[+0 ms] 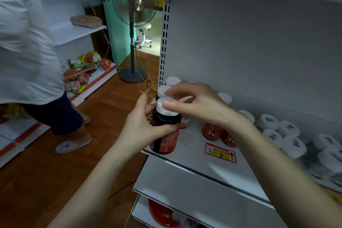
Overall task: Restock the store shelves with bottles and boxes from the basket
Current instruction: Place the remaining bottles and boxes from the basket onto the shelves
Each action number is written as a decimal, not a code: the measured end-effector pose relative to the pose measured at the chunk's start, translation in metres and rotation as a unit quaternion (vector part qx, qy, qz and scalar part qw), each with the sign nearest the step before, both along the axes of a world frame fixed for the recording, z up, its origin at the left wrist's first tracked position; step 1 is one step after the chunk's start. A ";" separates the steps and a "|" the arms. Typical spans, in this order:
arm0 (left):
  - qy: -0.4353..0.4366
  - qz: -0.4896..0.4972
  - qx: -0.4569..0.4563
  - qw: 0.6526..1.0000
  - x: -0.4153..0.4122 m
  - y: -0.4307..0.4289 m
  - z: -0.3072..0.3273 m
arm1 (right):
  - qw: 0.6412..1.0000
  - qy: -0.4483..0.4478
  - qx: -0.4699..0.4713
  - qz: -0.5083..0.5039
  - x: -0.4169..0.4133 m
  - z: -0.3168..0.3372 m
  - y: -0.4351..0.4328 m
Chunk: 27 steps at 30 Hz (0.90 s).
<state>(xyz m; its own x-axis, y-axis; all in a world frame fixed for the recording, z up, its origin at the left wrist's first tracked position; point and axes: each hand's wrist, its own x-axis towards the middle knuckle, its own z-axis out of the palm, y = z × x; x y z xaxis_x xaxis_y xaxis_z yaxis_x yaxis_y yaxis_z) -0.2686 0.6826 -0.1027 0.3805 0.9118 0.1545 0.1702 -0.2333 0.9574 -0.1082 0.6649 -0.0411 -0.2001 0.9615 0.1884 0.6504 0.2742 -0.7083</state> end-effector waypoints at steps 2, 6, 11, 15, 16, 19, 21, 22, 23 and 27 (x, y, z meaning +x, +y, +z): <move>-0.021 -0.021 -0.004 1.000 0.002 -0.004 0.002 | 0.999 -0.032 0.019 -0.019 -0.003 -0.003 -0.008; -0.090 -0.075 -0.052 0.992 0.002 -0.010 0.002 | 0.997 -0.023 0.051 -0.061 -0.001 -0.001 -0.022; -0.143 -0.130 -0.204 0.960 -0.014 -0.015 -0.005 | 0.991 0.106 0.031 -0.071 0.013 0.007 -0.042; -0.117 -0.226 -0.367 0.895 -0.019 -0.029 -0.016 | 0.981 0.182 0.022 -0.061 0.015 0.008 -0.054; -0.132 -0.243 -0.386 0.880 -0.020 -0.033 -0.018 | 0.980 0.188 0.020 -0.060 0.015 0.007 -0.056; -0.218 -0.244 -0.413 0.850 -0.020 -0.042 -0.018 | 0.974 0.208 0.016 -0.083 0.012 0.004 -0.062; -0.249 -0.212 -0.394 0.859 -0.019 -0.046 -0.017 | 0.974 0.201 0.028 -0.097 0.009 0.003 -0.066; -0.249 -0.189 -0.370 0.875 -0.017 -0.048 -0.019 | 0.977 0.183 0.039 -0.106 0.008 0.003 -0.068; -0.244 -0.164 -0.347 0.891 -0.015 -0.051 -0.019 | 0.979 0.157 0.051 -0.119 0.005 0.002 -0.070; -0.219 -0.116 -0.270 0.930 -0.008 -0.062 -0.018 | 0.976 0.097 0.098 -0.168 0.000 -0.002 -0.075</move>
